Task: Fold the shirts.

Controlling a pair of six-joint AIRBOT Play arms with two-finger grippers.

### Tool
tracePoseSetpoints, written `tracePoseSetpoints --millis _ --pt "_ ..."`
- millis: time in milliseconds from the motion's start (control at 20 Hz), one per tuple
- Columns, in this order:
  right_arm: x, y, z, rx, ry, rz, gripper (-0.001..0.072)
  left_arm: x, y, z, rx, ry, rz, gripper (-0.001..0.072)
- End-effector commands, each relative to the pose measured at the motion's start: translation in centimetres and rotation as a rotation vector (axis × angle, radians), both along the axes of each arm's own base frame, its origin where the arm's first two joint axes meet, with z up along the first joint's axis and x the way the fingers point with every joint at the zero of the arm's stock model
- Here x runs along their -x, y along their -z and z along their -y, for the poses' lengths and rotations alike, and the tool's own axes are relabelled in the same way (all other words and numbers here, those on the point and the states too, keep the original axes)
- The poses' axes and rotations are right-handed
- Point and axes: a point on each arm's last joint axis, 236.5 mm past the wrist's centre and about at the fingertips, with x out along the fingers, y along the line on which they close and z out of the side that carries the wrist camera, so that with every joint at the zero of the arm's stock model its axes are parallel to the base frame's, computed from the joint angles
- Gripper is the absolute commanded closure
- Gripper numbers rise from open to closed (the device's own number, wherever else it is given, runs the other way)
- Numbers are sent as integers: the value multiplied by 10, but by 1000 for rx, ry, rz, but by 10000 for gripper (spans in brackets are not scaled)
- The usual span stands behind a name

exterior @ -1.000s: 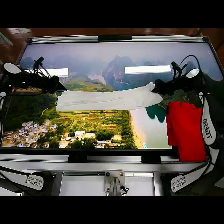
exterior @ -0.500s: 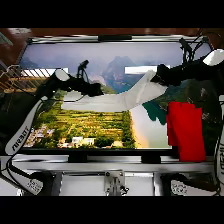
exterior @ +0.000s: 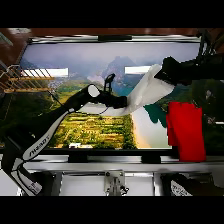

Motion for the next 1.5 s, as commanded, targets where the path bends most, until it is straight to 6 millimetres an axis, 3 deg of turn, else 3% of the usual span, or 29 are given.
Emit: tracePoseSetpoints --millis 0,100,150,250,350,450,600,750,900,1000,1050,1150,1300,1350,1450 --pt "3 -4 0 -10 20 -5 645 6 1 25 42 -38 -2 676" --pt "1 2 -3 -4 16 -19 645 -20 -15 3 42 -86 47 677" --pt "-2 9 -6 19 10 -22 646 -35 -25 -18 24 -103 77 677" --pt "-16 24 -12 71 8 -8 645 -68 -46 -78 -41 -147 137 677" --pt "-33 35 -36 55 -14 12 646 -95 -75 -154 -129 -218 195 677" --pt "-46 43 -77 12 -50 49 645 -110 -113 -229 -217 -293 277 678" --pt "-54 69 -151 -42 -121 72 645 -107 -161 -328 -342 -406 354 677" --pt "-44 117 -228 -132 -187 -2 645 -89 -191 -394 -421 -494 369 677" --pt "-43 160 -278 -191 -191 -29 645 -70 -213 -423 -445 -533 381 676" --pt "-51 182 -292 -237 -141 -59 644 -60 -223 -428 -457 -524 396 676" --pt "-54 189 -296 -276 -108 -91 603 -57 -225 -426 -460 -515 399 676" --pt "-62 193 -298 -340 -52 -128 162 -54 -225 -422 -458 -502 396 676" --pt "-66 185 -270 -299 -81 -140 161 -53 -222 -418 -458 -492 390 676" --pt "-64 187 -250 -244 -112 -151 161 -53 -222 -418 -458 -493 392 676" --pt "-56 198 -190 -74 -152 -218 161 -53 -222 -418 -458 -493 391 676"
